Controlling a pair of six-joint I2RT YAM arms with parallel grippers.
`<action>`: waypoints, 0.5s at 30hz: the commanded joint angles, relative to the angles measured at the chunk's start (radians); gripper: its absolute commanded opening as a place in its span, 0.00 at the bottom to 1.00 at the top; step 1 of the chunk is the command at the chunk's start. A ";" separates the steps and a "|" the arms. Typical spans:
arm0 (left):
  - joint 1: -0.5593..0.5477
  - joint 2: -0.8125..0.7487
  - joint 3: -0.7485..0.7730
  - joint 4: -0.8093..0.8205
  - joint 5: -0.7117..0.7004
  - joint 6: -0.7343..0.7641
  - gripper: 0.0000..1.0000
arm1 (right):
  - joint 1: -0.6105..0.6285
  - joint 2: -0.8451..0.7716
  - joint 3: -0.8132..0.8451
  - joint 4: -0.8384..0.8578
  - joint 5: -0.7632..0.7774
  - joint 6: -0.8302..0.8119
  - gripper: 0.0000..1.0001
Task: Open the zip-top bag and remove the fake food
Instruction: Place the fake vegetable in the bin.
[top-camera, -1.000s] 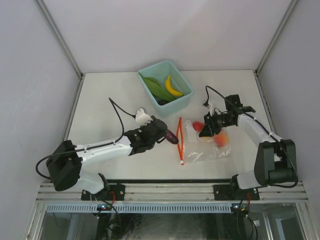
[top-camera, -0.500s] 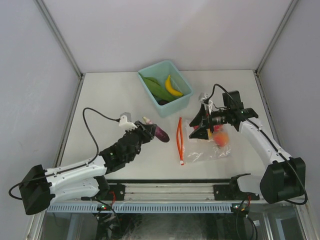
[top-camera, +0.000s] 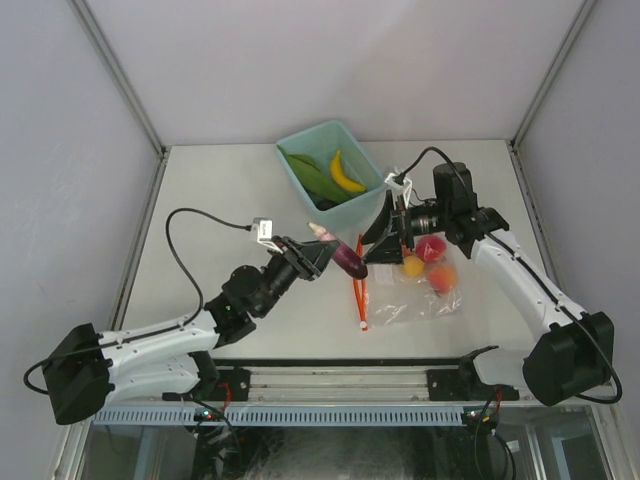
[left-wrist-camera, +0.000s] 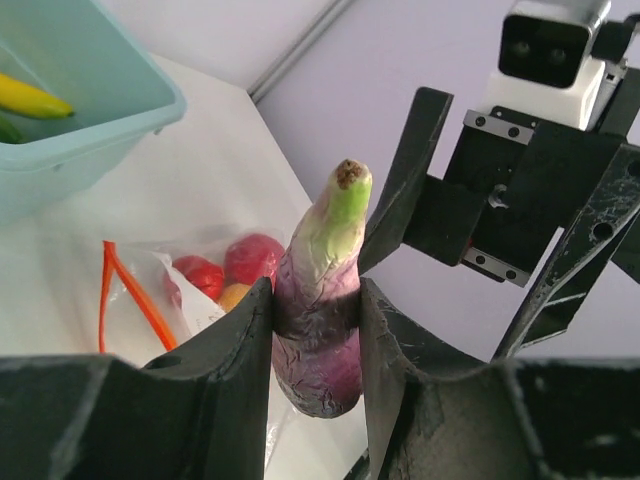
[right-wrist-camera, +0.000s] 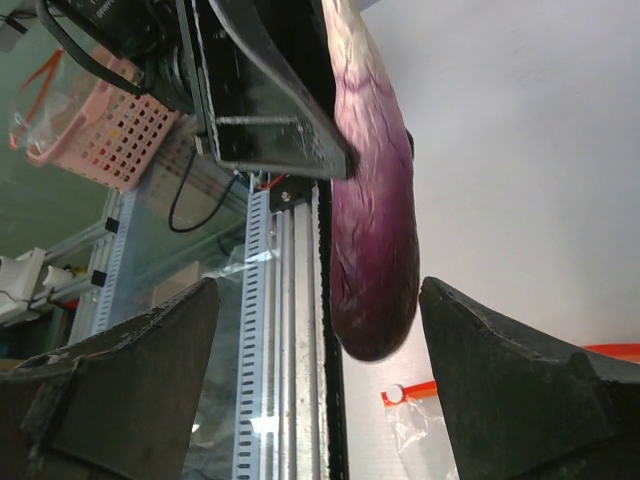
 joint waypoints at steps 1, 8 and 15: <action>-0.007 0.043 0.089 0.122 0.098 0.037 0.00 | 0.030 0.001 0.033 0.040 0.021 0.098 0.81; -0.014 0.099 0.114 0.191 0.122 0.018 0.00 | 0.078 0.007 0.028 0.013 0.066 0.072 0.77; -0.015 0.116 0.119 0.216 0.131 0.005 0.00 | 0.108 0.014 0.023 0.021 0.097 0.086 0.57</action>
